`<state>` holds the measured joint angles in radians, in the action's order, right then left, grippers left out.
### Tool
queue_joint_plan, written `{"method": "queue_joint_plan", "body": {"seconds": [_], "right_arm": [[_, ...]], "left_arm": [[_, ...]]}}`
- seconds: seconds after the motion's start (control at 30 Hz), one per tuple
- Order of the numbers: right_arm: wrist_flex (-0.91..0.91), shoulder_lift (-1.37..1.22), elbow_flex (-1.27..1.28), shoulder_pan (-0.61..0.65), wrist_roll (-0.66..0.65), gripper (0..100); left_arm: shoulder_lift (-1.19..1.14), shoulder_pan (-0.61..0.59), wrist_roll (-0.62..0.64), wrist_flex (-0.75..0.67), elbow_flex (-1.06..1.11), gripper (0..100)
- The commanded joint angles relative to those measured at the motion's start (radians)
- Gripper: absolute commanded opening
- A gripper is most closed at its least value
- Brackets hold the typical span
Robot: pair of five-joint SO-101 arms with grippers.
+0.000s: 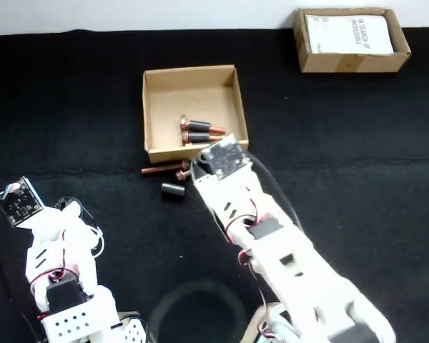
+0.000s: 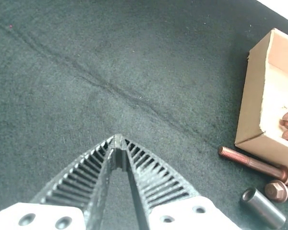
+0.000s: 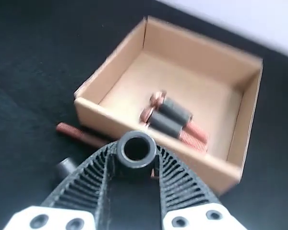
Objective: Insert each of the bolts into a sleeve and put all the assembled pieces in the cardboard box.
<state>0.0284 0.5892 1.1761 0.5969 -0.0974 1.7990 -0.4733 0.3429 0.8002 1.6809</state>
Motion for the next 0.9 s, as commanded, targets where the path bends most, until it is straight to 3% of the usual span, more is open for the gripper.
{"method": "queue_joint_plan", "body": {"seconds": [0.0, 0.17, 0.43, 0.7, 0.87], "right_arm": [[0.438, 0.174, -0.108, -0.002, 0.114, 0.7], [0.872, 0.134, -0.246, -0.018, 0.12, 0.7], [1.254, -0.232, -0.521, -0.031, -0.035, 0.7], [1.434, -0.625, -0.952, -0.111, -0.101, 0.7], [1.395, -0.714, -1.032, -0.11, -0.095, 0.7]], "left_arm": [[-0.005, 0.016, -0.003, 0.006, 0.015, 1], [-0.005, 0.016, -0.003, 0.008, 0.015, 1], [-0.005, 0.016, -0.003, 0.014, 0.015, 1], [-0.005, 0.016, -0.003, 0.014, 0.015, 1], [-0.005, 0.016, -0.006, 0.014, 0.015, 1]]}}
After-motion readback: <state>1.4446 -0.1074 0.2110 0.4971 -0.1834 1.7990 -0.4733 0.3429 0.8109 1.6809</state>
